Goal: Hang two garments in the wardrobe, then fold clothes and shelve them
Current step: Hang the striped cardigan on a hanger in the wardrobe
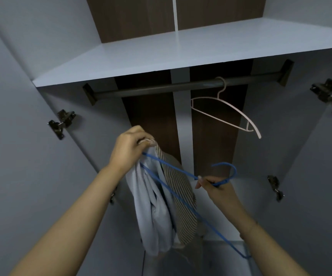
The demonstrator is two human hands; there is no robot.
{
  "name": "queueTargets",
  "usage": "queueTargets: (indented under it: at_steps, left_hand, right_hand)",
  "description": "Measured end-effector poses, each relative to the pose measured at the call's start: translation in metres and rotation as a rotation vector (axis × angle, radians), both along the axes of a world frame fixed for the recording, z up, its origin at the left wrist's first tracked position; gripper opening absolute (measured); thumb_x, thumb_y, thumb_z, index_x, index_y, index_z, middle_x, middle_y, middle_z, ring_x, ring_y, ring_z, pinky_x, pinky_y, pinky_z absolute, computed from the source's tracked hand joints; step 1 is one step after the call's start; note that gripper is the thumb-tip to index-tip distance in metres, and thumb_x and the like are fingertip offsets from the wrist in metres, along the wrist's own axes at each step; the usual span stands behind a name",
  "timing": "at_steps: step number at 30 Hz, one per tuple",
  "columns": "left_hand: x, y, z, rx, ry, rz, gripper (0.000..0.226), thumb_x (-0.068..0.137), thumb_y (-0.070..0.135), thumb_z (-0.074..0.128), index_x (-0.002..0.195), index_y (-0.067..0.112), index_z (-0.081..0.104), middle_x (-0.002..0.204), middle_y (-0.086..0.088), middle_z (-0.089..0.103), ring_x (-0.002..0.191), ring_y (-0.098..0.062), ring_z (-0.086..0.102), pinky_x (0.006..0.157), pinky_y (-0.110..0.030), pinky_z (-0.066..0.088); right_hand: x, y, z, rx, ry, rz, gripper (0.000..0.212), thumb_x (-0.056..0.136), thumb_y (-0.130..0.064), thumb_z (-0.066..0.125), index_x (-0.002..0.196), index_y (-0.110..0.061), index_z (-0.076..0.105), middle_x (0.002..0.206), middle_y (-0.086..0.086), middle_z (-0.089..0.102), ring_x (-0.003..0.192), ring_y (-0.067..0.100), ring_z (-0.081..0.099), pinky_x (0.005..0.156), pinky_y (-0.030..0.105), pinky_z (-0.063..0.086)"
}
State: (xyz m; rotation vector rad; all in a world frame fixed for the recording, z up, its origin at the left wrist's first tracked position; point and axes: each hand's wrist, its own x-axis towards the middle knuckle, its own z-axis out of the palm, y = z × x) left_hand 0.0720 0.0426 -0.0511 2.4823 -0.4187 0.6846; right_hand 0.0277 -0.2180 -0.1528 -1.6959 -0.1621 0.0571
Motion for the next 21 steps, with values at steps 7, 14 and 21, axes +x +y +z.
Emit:
queueTargets:
  at_steps: [7, 14, 21]
  left_hand:
    - [-0.016, -0.053, -0.001, -0.086, -0.063, -0.103, 0.013, 0.086, 0.004, 0.068, 0.093, 0.013, 0.075, 0.086, 0.004, 0.062, 0.079, -0.003, 0.059, 0.072, -0.014, 0.047]
    - [-0.023, -0.043, -0.013, 0.115, 0.162, -0.184, 0.021, 0.087, 0.011, 0.068, 0.108, 0.014, 0.073, 0.100, 0.000, 0.060, 0.092, -0.010, 0.054, 0.082, -0.020, 0.044]
    - [-0.010, -0.033, 0.001, 0.690, -0.040, -0.063, 0.016, 0.093, 0.037, 0.056, 0.088, 0.024, 0.065, 0.088, 0.007, 0.062, 0.094, -0.016, 0.055, 0.086, -0.033, 0.032]
  right_hand:
    - [0.005, 0.039, 0.007, 0.012, 0.013, 0.038, 0.037, 0.094, -0.006, 0.059, 0.058, -0.011, 0.063, 0.049, -0.008, 0.054, 0.048, 0.002, 0.048, 0.052, 0.016, 0.037]
    - [0.009, 0.034, 0.028, 0.216, -0.113, -0.040, 0.025, 0.095, -0.014, 0.059, 0.081, 0.003, 0.070, 0.078, 0.020, 0.067, 0.077, 0.035, 0.062, 0.070, 0.040, 0.051]
    - [0.024, 0.042, 0.038, 0.158, -0.186, 0.025, 0.024, 0.094, -0.011, 0.061, 0.073, -0.016, 0.071, 0.070, -0.012, 0.070, 0.072, -0.001, 0.065, 0.071, 0.008, 0.046]
